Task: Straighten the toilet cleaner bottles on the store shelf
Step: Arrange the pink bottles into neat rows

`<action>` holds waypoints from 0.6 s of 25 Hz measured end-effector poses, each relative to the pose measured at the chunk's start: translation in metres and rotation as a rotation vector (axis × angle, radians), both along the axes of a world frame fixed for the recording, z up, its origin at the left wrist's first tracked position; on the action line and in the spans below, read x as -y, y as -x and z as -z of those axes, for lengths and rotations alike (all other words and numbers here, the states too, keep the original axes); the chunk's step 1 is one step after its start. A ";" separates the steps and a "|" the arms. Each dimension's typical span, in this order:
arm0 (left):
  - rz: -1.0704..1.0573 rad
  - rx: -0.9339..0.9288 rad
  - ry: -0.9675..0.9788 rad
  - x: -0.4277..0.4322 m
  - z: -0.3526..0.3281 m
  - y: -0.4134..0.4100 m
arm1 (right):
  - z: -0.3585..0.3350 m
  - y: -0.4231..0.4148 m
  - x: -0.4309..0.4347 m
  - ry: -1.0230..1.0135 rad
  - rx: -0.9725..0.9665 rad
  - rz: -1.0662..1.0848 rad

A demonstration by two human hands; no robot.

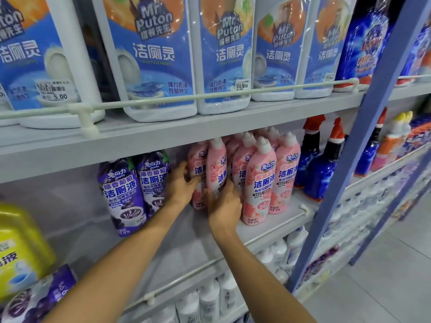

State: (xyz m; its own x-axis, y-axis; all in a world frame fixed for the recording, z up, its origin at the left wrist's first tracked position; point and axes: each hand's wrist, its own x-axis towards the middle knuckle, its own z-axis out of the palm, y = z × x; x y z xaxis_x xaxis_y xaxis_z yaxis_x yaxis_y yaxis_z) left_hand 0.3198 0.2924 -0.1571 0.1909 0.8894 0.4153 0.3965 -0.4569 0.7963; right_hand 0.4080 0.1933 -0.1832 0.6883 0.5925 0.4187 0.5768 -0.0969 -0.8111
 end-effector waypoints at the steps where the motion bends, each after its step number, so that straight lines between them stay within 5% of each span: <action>1: -0.016 -0.006 -0.012 0.000 0.001 -0.001 | -0.001 0.000 -0.002 0.036 -0.004 0.014; 15: -0.064 0.044 -0.008 -0.004 0.000 -0.008 | 0.015 0.008 -0.012 0.078 -0.025 -0.004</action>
